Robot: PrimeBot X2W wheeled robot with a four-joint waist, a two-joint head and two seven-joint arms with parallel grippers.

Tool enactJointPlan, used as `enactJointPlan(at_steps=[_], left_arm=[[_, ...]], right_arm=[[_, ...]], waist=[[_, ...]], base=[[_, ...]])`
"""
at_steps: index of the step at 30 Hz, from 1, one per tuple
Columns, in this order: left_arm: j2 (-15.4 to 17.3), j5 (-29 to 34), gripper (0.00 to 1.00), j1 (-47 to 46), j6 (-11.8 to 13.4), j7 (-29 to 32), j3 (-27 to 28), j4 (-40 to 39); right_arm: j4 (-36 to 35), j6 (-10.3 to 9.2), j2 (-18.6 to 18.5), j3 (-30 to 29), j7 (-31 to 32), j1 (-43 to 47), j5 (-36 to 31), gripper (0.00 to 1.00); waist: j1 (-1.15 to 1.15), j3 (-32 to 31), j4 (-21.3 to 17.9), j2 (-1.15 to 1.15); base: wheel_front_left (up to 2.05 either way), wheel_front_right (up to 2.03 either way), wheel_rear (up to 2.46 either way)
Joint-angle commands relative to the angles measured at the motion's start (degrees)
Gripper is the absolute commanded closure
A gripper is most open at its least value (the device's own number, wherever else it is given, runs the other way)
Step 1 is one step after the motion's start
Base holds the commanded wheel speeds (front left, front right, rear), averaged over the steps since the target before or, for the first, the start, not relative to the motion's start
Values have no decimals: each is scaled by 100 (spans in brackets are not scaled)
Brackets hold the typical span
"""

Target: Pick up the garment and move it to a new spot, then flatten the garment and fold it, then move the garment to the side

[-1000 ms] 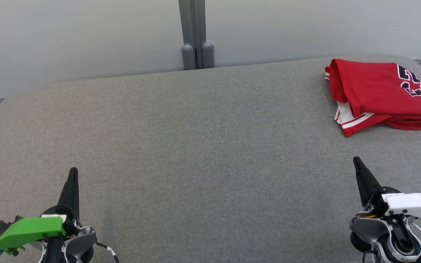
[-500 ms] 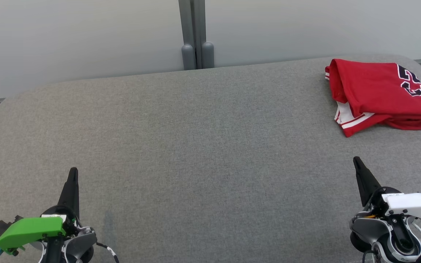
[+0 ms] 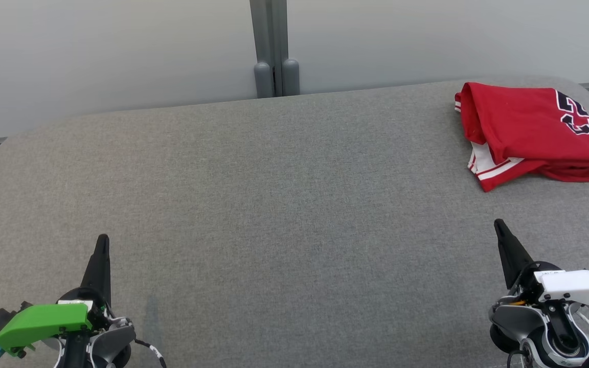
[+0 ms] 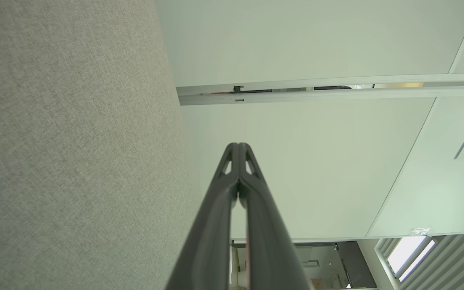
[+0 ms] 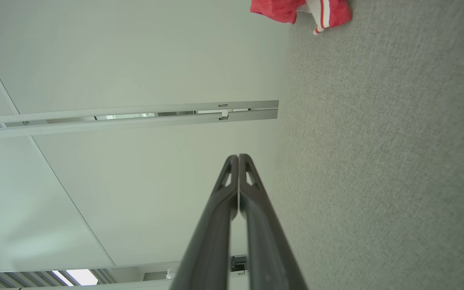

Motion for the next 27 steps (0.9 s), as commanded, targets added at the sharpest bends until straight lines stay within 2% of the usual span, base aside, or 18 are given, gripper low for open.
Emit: enactJointPlan(at_steps=[1,27], left_arm=[[4,-15,100,-63,-37,17,14,-13],[4,-15,100,-63,-37,17,14,-13]], right_arm=[[10,4,2,-13,22,-36,-17,100],[9,4,4,-16,27,-37,-22,100]], waist=[[0,0,0,0],[0,0,0,0]], base=[[0,0,0],[0,0,0]])
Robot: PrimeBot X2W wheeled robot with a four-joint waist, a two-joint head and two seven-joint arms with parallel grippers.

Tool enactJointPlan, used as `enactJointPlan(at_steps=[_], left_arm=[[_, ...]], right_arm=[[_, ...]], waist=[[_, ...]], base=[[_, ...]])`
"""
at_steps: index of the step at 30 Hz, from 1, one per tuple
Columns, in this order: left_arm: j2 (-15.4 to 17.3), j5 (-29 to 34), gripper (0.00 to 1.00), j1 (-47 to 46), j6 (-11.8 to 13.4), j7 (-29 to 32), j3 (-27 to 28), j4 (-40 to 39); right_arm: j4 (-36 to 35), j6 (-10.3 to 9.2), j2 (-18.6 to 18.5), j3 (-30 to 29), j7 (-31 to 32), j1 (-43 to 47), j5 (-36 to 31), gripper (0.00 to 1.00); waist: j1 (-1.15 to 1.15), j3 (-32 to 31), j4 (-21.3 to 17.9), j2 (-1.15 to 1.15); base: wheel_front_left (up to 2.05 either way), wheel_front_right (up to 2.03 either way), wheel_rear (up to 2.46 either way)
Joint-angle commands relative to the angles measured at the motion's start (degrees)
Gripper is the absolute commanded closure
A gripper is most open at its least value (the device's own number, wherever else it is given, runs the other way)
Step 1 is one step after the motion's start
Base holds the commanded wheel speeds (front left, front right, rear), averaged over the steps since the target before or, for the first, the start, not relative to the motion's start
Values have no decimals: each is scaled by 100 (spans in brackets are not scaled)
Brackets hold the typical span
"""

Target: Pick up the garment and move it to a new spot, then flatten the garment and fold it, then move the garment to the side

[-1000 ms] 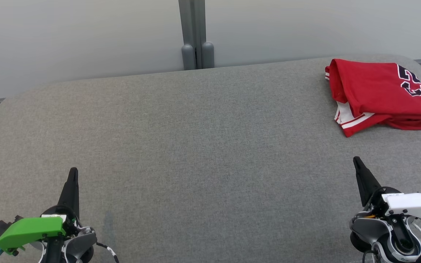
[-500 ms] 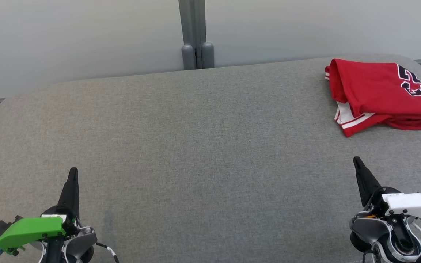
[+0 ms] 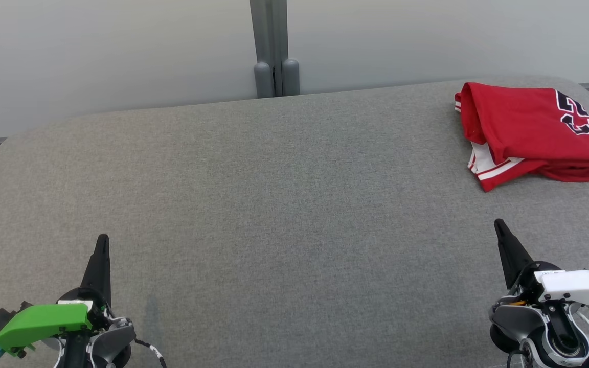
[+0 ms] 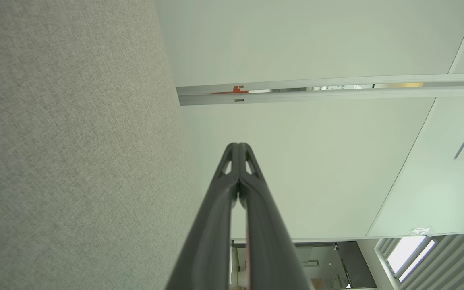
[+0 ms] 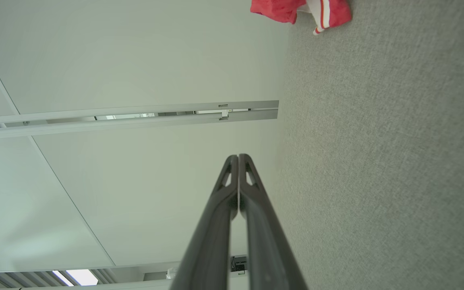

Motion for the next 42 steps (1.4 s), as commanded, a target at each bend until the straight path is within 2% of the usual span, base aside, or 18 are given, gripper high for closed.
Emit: enactJointPlan(at_steps=[1,42], left_arm=[[4,-13,100,-63,-37,17,14,-13],[4,-11,100,-63,-37,16,13,-13]], right_arm=[[8,4,2,-13,27,-37,-23,100],[8,4,4,-16,27,-37,-27,100]], waist=[[0,0,0,0],[0,0,0,0]], base=[[0,0,0],[0,0,0]])
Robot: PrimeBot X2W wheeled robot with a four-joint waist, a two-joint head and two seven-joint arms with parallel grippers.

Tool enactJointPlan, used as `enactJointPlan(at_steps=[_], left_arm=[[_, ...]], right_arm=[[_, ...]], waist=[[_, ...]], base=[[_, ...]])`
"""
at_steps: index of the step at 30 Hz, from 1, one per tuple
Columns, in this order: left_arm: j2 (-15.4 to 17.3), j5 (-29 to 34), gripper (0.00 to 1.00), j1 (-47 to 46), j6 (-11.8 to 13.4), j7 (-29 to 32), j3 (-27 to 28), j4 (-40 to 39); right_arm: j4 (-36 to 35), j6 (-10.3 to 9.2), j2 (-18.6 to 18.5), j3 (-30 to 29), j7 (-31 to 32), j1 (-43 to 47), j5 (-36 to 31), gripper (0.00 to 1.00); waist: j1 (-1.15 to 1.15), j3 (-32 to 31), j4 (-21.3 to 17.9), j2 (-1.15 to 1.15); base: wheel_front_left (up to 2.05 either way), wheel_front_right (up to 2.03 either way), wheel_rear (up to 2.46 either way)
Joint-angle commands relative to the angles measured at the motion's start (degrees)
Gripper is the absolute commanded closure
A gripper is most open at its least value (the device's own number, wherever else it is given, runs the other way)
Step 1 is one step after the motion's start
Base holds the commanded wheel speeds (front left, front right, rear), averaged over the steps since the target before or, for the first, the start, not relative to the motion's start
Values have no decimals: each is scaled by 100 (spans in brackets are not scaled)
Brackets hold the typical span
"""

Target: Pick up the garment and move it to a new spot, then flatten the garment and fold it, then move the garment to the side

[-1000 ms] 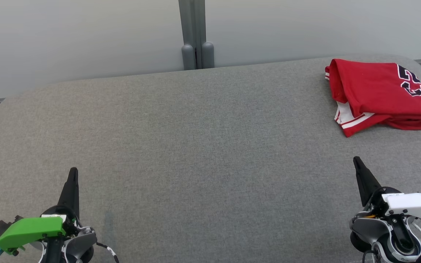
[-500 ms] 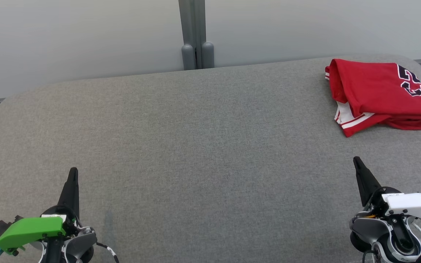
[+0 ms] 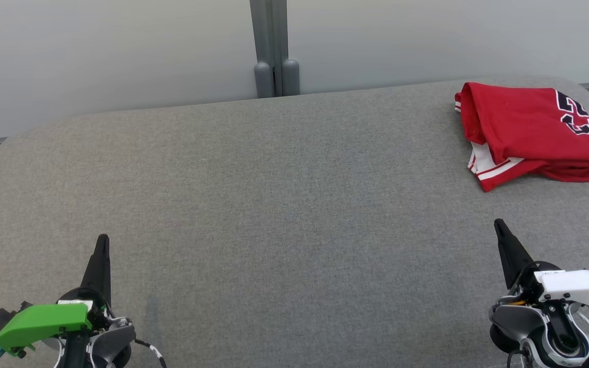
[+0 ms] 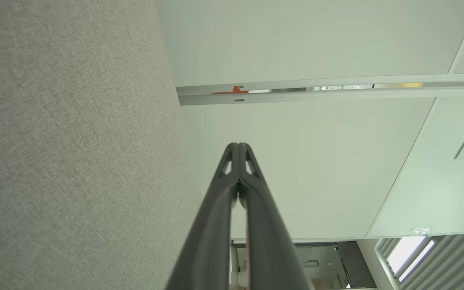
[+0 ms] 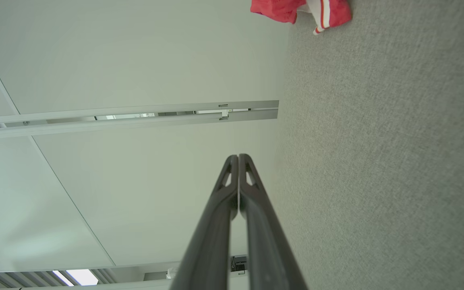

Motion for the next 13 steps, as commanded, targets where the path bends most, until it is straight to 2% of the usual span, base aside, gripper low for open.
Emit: enactJointPlan(at_steps=[1,13], left_arm=[[4,-6,100,-63,-37,16,13,-12],[4,-6,100,-63,-37,16,13,-12]], right_arm=[[8,3,2,-13,22,-36,-26,100],[8,4,2,-13,23,-36,-27,100]], waist=[[0,0,0,0],[0,0,0,0]], base=[[0,0,0],[0,0,0]])
